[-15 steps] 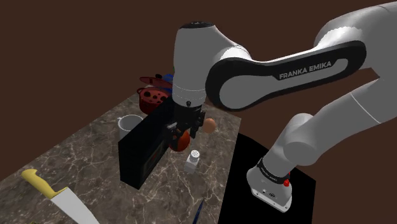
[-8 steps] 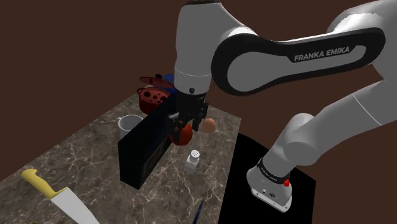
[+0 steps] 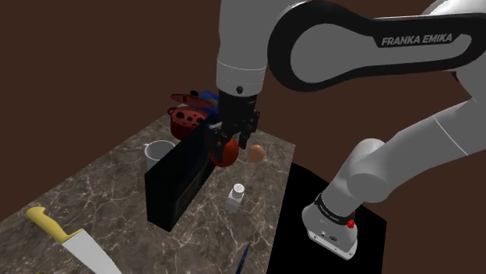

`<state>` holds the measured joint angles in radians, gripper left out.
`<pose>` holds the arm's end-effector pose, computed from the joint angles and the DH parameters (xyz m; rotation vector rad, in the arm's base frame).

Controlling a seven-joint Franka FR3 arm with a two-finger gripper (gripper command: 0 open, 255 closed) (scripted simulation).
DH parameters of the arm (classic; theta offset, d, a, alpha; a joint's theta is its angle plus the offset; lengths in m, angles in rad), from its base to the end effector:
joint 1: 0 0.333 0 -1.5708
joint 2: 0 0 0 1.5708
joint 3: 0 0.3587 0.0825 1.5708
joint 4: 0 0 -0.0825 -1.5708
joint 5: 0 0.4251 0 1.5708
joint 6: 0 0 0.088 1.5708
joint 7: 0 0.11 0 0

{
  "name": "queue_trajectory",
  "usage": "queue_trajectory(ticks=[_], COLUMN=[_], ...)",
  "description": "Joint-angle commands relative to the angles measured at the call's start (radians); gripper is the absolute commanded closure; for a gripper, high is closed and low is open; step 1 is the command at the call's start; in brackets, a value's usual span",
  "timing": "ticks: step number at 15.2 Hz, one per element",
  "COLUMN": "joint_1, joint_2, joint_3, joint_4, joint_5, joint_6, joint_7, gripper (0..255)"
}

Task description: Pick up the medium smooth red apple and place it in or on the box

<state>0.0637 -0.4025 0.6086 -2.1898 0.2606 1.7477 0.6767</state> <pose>0.3350 0.3337 0.5330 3.0959 -0.1761 -0.1471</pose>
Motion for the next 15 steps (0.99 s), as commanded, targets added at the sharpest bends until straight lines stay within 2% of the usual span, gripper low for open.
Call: queue_trajectory(ticks=[1, 8, 15], joint_1=[-0.010, -0.084, -0.161], joint_2=[0.001, 0.055, 0.155], joint_3=[-0.018, -0.120, -0.204], joint_4=[0.008, 0.037, 0.121], joint_5=[-0.010, -0.086, -0.165], joint_6=[-0.011, -0.010, -0.010], joint_7=[-0.022, -0.167, -0.292], gripper=[255, 255, 255])
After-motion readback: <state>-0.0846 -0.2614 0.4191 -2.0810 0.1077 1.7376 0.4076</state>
